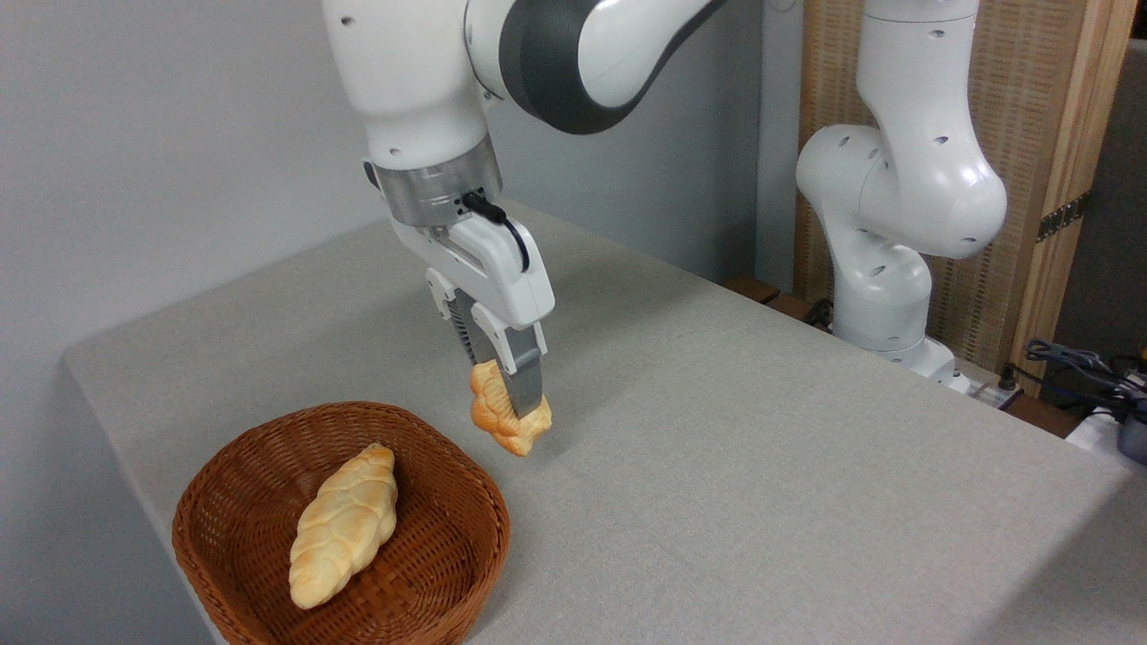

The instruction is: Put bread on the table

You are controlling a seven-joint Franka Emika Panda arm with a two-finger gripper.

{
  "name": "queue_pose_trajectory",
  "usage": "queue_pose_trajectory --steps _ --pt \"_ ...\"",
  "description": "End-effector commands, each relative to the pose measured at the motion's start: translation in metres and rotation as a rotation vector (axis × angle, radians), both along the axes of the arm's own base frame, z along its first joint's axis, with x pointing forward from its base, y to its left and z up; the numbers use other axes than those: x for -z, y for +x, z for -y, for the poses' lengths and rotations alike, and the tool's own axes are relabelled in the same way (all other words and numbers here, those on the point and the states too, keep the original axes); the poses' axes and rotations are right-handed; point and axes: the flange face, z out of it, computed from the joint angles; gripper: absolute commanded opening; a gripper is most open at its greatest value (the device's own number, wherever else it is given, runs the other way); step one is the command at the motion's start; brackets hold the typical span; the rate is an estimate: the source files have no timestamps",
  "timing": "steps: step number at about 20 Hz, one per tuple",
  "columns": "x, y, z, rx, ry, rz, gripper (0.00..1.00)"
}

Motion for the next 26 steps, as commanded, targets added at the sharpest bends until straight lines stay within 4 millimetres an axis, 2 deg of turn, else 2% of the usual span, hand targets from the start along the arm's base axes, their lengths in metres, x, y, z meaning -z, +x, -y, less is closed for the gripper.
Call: queue_pose_trajectory --steps 1,2,3,4,8,19,23,26 --pt "0.003 -0.016 0.022 0.042 -0.038 -0.021 0.69" --pt "0.005 -0.017 0.026 0.049 -0.039 -0.026 0.75" --pt "0.007 -0.018 0.031 0.055 -0.038 -0.029 0.9" --pt "0.011 -0.02 0.038 0.065 -0.036 -0.038 1.0" --pt "0.023 -0.021 0.047 0.082 -0.032 -0.06 1.0" --pt "0.029 -0.018 0.056 0.095 -0.029 -0.059 1.0" --pt "0.011 -0.008 0.05 0.079 -0.036 0.019 1.0" --pt "-0.012 0.005 0.034 0.05 -0.039 0.095 1.0"
